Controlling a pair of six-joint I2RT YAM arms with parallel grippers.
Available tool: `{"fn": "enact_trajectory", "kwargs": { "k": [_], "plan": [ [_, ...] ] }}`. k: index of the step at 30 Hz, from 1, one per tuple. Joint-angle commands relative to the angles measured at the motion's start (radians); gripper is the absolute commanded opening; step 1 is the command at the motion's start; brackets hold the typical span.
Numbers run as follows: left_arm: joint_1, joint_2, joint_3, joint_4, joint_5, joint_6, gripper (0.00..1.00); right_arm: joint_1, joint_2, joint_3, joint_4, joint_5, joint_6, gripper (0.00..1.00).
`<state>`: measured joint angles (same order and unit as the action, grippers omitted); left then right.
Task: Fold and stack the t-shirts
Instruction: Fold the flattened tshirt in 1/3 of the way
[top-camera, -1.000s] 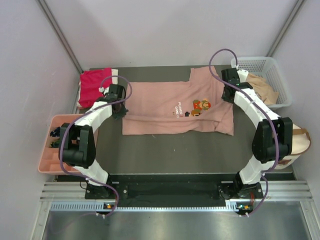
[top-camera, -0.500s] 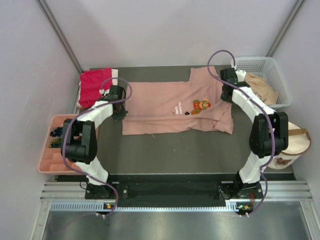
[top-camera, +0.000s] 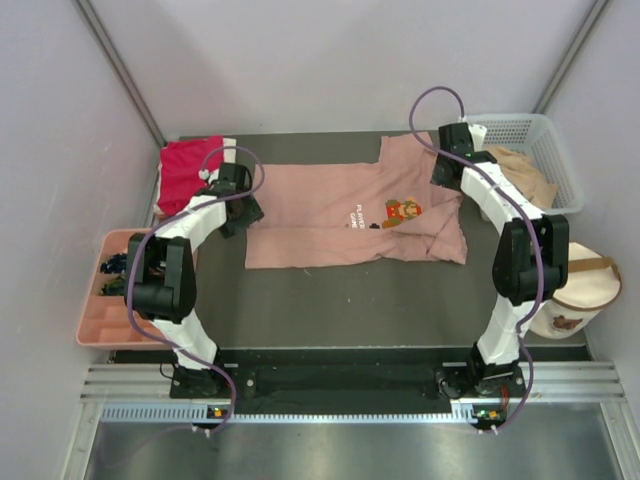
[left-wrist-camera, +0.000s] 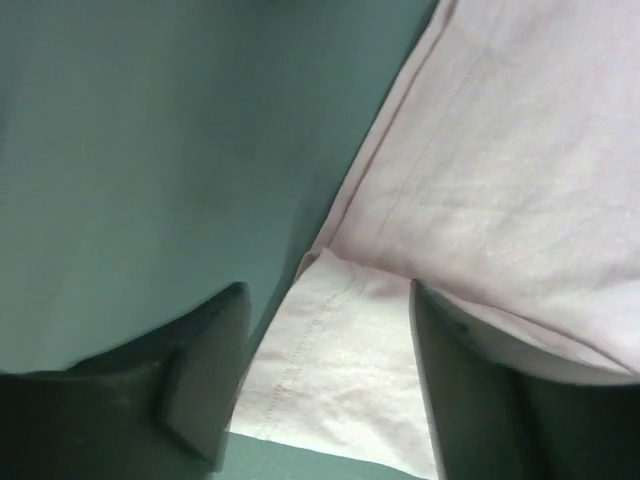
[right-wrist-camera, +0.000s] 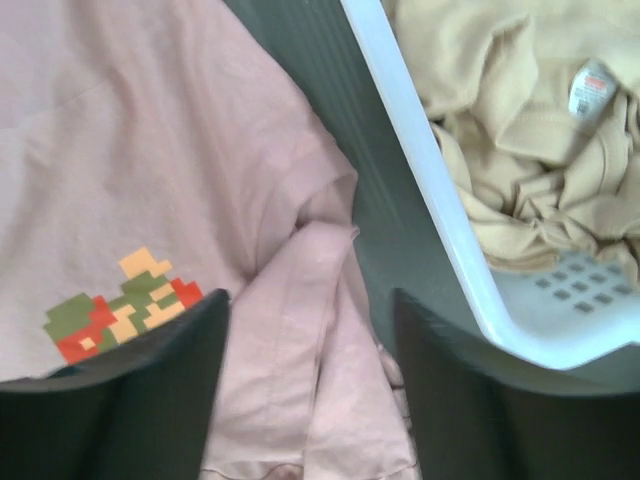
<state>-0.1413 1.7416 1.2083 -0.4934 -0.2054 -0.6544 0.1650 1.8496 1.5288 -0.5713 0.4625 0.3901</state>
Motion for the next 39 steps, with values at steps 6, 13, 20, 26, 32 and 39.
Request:
{"fn": "enact_trajectory", "kwargs": {
  "k": [6, 13, 20, 26, 32, 39],
  "plan": [
    [0.008, -0.089, 0.028, 0.049, 0.034, 0.009, 0.99, -0.015, -0.148, 0.022, 0.073, -0.115, -0.071, 0.77],
    [0.005, -0.209, -0.137, 0.090, 0.103, -0.005, 0.99, -0.001, -0.252, -0.149, 0.037, -0.294, 0.062, 0.65],
    [-0.001, -0.303, -0.268, 0.111, 0.132, -0.024, 0.99, 0.070, -0.264, -0.307, 0.051, -0.326, 0.145, 0.65],
    [-0.003, -0.320, -0.294, 0.102, 0.139, -0.024, 0.99, 0.076, -0.219, -0.358, 0.076, -0.315, 0.191, 0.63],
    [-0.003, -0.323, -0.300, 0.095, 0.132, -0.021, 0.99, 0.076, -0.182, -0.371, 0.080, -0.280, 0.205, 0.59],
    [-0.004, -0.321, -0.309, 0.095, 0.130, -0.022, 0.99, 0.076, -0.156, -0.363, 0.044, -0.226, 0.216, 0.55]
  ]
}}
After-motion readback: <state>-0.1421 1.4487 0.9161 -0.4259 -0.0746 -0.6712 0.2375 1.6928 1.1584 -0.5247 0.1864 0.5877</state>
